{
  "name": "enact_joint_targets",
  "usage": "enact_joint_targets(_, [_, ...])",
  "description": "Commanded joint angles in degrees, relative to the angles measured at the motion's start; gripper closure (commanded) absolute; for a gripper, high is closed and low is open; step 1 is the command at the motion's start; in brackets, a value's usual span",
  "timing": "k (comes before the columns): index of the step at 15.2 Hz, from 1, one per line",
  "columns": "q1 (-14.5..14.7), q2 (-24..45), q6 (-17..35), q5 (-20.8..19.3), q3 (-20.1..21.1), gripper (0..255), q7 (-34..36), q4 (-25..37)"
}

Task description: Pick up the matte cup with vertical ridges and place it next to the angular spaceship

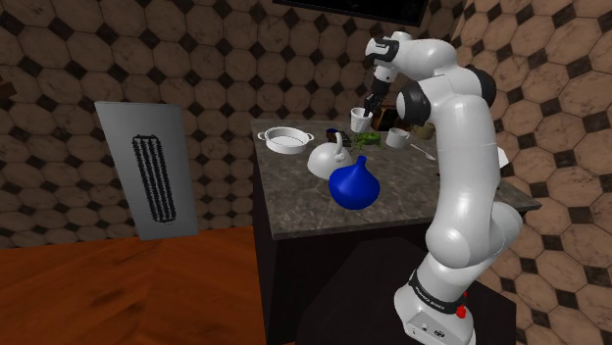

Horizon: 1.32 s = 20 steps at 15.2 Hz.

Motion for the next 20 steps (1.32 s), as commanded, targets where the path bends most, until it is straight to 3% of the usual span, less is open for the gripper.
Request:
enact_joint_targets(1, [-0.5,0.1,-1.7,0.0,0.0,255,0.3,1.9])
enact_joint_targets(6, [-2.0,0.9,-5.5,0.2,0.2,255,1.2,6.8])
enact_joint_targets(13, [-4.3,-5.0,-3.2,-1.7,-2.6,255,-6.9,-2.9])
enact_joint_targets(20, [-9.2,-7.4,-3.3,-2.4,-4.8,255,-14.9,-6.6])
